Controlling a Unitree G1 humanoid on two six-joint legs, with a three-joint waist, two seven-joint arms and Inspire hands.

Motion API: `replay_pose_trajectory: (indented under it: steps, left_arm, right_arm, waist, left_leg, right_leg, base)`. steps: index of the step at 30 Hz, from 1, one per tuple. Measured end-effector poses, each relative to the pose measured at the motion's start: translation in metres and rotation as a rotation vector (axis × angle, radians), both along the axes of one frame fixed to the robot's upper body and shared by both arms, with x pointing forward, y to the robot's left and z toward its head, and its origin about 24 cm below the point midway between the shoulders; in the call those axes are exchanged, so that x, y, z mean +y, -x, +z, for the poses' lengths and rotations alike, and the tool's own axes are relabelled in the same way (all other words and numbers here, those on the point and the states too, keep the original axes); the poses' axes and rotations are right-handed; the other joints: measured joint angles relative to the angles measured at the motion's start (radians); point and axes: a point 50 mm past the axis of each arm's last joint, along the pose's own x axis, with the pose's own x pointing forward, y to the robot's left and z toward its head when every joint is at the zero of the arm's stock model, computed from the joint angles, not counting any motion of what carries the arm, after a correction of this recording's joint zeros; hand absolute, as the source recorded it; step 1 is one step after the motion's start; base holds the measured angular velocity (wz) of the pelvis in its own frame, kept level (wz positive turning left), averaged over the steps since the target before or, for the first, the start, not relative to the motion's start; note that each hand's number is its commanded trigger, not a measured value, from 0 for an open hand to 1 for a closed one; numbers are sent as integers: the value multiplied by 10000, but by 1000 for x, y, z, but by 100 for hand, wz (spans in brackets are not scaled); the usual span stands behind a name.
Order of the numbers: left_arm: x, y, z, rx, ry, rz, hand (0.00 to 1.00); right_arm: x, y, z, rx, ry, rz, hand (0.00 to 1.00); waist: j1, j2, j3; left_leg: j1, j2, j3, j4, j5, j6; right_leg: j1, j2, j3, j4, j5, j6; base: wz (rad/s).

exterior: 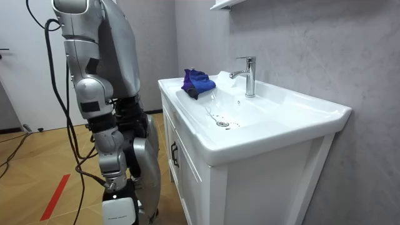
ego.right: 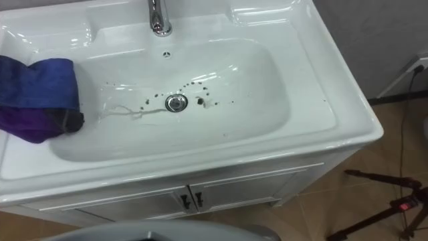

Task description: Wipe basin

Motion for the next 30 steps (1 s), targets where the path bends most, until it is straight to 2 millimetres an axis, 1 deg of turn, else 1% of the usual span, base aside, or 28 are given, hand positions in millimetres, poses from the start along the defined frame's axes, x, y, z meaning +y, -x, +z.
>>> replay_pose_trajectory:
  steps: [6, 14, 25, 30]
  left_arm:
    - [2, 0, 0, -6, -62, -14, 0]
    - [5, 0, 1, 13, -142, -31, 0]
    - [5, 0, 1, 6, -186, 20, 0]
    - [6, 5, 2, -260, -330, 1358, 0]
  right_arm:
    - [0, -1, 0, -21, -28, 346, 0]
    - [0, -3, 0, -81, -14, 351, 0]
    - [1, -3, 0, -47, -38, 597, 0]
    - [1, -1, 0, 32, -44, 502, 0]
  waist:
    - [-10, -6, 3]
    - [-2, -38, 17]
    - [6, -32, 3]
    - [-3, -76, -20]
  left_leg:
    - [0, 0, -20, 4, 0, 0]
    - [-14, -2, -35, 5, 0, 0]
    - [-32, -2, -31, 14, 0, 0]
    - [-4, -6, -87, 26, 0, 0]
  right_leg:
    - [8, -10, 7, 1, 0, -1]
    - [2, -5, -19, -1, 0, 0]
    - [-7, 1, -37, -4, 0, -1]
    - [58, -25, -102, -12, -2, -1]
  base:
    - [0]
    - [0]
    - [0]
    - [1]
